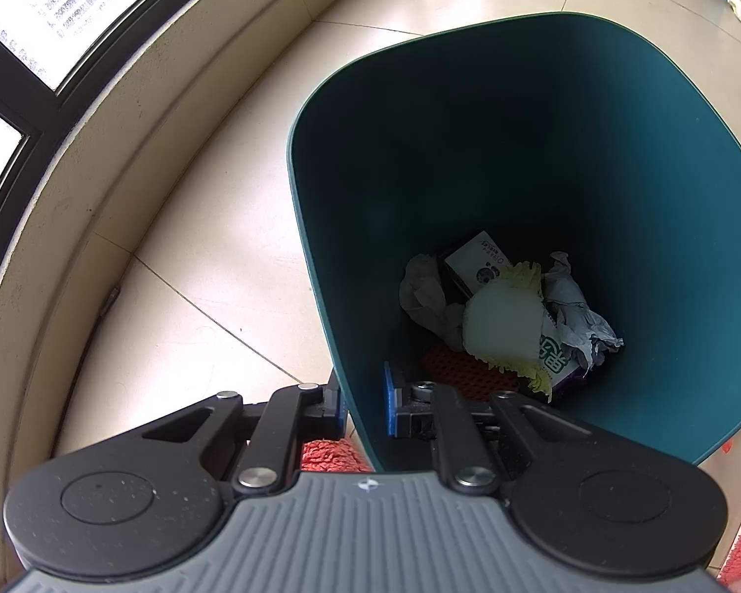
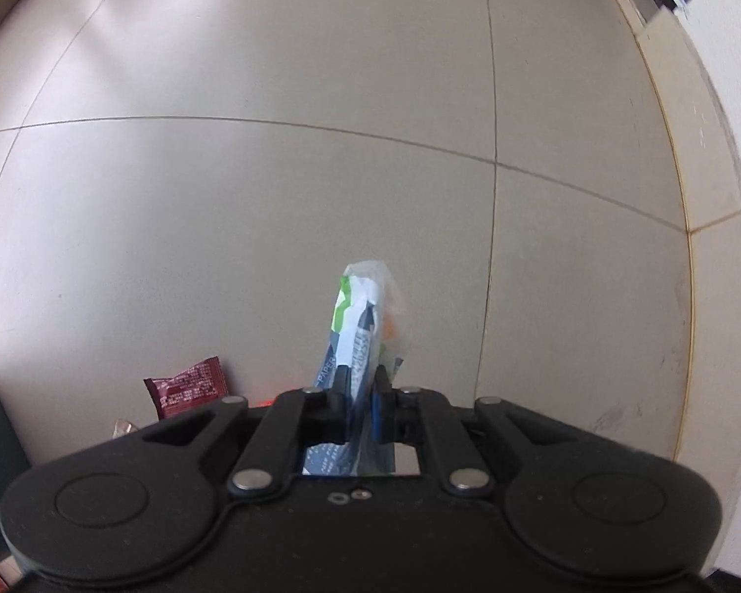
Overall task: Collect trash
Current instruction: 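Carry the snack bag into the bin and open the right gripper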
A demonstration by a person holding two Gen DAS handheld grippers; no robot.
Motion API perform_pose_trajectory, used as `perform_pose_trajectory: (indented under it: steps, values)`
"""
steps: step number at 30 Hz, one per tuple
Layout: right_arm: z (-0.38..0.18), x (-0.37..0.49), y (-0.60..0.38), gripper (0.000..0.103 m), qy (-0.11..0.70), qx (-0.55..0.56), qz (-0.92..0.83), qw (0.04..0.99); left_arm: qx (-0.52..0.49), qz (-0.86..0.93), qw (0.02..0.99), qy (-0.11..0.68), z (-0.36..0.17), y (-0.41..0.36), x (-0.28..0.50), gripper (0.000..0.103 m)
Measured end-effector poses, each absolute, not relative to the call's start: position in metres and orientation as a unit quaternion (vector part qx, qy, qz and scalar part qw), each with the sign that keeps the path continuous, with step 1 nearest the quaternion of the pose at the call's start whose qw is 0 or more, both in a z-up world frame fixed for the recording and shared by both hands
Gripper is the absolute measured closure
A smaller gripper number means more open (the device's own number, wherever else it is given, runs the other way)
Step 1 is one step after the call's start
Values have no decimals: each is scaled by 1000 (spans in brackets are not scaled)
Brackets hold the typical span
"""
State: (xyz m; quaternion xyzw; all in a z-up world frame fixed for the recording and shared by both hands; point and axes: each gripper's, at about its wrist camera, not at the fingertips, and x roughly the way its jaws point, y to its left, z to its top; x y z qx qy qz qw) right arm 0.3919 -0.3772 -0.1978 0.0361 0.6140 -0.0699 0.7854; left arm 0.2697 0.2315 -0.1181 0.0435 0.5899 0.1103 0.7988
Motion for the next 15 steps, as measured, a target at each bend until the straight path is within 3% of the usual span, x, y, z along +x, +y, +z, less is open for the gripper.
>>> perform_pose_trajectory:
  steps: [15]
  values:
    - [-8, 346, -257, 97, 533, -21, 185, 825, 40, 110, 798, 591, -118, 231, 270, 90]
